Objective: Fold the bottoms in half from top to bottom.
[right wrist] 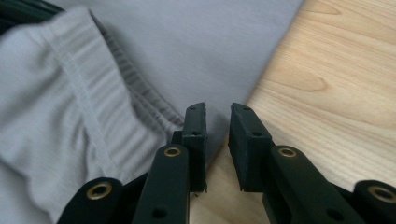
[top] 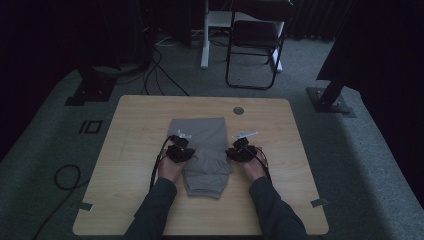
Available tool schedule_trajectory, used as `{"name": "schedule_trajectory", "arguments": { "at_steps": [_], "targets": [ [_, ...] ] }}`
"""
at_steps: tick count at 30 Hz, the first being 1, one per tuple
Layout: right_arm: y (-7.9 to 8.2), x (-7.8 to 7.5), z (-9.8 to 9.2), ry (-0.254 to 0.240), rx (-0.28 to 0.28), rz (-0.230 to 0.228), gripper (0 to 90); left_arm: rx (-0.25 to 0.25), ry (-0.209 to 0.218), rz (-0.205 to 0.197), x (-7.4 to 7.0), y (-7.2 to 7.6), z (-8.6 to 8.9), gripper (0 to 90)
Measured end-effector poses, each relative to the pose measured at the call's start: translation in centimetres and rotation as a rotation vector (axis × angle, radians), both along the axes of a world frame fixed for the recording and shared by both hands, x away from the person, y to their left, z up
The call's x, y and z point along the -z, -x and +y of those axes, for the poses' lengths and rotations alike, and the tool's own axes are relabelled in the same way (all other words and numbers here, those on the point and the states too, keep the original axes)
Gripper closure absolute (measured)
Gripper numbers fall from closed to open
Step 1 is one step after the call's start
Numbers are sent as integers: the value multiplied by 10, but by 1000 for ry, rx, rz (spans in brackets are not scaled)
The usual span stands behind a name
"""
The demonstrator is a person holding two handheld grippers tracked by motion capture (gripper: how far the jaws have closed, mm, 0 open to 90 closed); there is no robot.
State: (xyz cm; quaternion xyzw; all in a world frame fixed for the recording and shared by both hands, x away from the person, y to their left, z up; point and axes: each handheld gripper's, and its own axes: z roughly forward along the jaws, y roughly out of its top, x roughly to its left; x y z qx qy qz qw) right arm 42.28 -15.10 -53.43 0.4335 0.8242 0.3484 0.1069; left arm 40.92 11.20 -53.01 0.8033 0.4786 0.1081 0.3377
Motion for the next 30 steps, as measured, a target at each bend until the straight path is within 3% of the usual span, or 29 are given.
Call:
{"name": "schedule_trajectory", "arguments": {
  "at_steps": [2,5,13,16,18,21,24,27,30],
  "targets": [
    [2,-2,-3,-30,-15,10,759,11,34,-12,-3,7,2,832],
    [7,-6,-4,-60,-35,16,751,36,46,-29,-6,18,3,821],
    [20,-10,-7,-129,-78,32,742,76,91,-20,0,43,3,813],
    [26,-10,-4,-149,-114,41,737,102,79,-24,3,50,1,804],
    [28,-9,-2,-143,-125,39,734,93,76,-41,2,50,3,798],
    [28,-8,-1,-142,-133,42,735,46,81,-65,-3,45,10,794],
    [29,-8,1,-143,-142,39,735,-33,54,-78,-6,28,16,783],
    [30,-9,3,-148,-144,38,735,-68,45,-42,-3,5,15,784],
    [30,-8,4,-150,-148,39,734,-57,9,-22,5,-10,6,784]
  ]
}}
